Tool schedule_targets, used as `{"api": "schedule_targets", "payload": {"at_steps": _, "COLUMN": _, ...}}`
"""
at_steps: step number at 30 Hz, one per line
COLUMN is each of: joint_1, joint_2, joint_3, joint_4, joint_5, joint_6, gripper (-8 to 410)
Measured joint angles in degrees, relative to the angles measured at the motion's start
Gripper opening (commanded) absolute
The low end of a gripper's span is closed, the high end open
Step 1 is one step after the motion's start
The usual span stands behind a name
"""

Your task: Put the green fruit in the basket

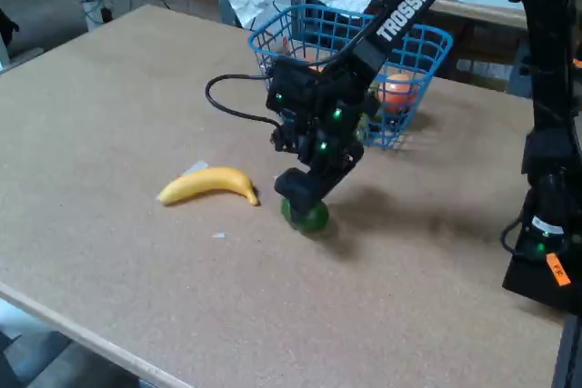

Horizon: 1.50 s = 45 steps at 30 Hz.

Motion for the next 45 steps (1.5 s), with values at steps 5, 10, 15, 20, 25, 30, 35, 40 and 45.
{"api": "schedule_targets", "payload": {"at_steps": 5, "joint_1": 0.0, "joint_2": 0.0, "joint_3": -0.02, "joint_4": 0.31, "joint_5": 0.07, "joint_6": -0.02, "gripper": 340}}
{"api": "schedule_targets", "payload": {"at_steps": 10, "joint_1": 0.04, "joint_2": 0.0, "joint_3": -0.02, "joint_4": 0.42, "joint_5": 0.07, "joint_6": -0.13, "gripper": 263}}
{"api": "schedule_targets", "payload": {"at_steps": 15, "joint_1": 0.09, "joint_2": 0.0, "joint_3": 0.0, "joint_4": 0.46, "joint_5": 0.07, "joint_6": 0.13, "gripper": 193}}
{"api": "schedule_targets", "payload": {"at_steps": 20, "joint_1": 0.17, "joint_2": -0.15, "joint_3": 0.0, "joint_4": 0.55, "joint_5": -0.02, "joint_6": 1.6, "gripper": 158}}
{"api": "schedule_targets", "payload": {"at_steps": 25, "joint_1": 0.37, "joint_2": -1.68, "joint_3": 0.04, "joint_4": 0.5, "joint_5": -1.16, "joint_6": 2.01, "gripper": 143}}
{"api": "schedule_targets", "payload": {"at_steps": 30, "joint_1": 0.57, "joint_2": -5.81, "joint_3": 0.04, "joint_4": 0.46, "joint_5": -1.46, "joint_6": 2.12, "gripper": 141}}
{"api": "schedule_targets", "payload": {"at_steps": 35, "joint_1": 0.7, "joint_2": -13.38, "joint_3": 1.03, "joint_4": -1.09, "joint_5": 0.35, "joint_6": 2.03, "gripper": 141}}
{"api": "schedule_targets", "payload": {"at_steps": 40, "joint_1": 0.61, "joint_2": -20.5, "joint_3": 7.04, "joint_4": -9.01, "joint_5": 7.13, "joint_6": 0.5, "gripper": 141}}
{"api": "schedule_targets", "payload": {"at_steps": 45, "joint_1": -0.83, "joint_2": -23.3, "joint_3": 18.45, "joint_4": -18.38, "joint_5": 14.05, "joint_6": -2.03, "gripper": 141}}
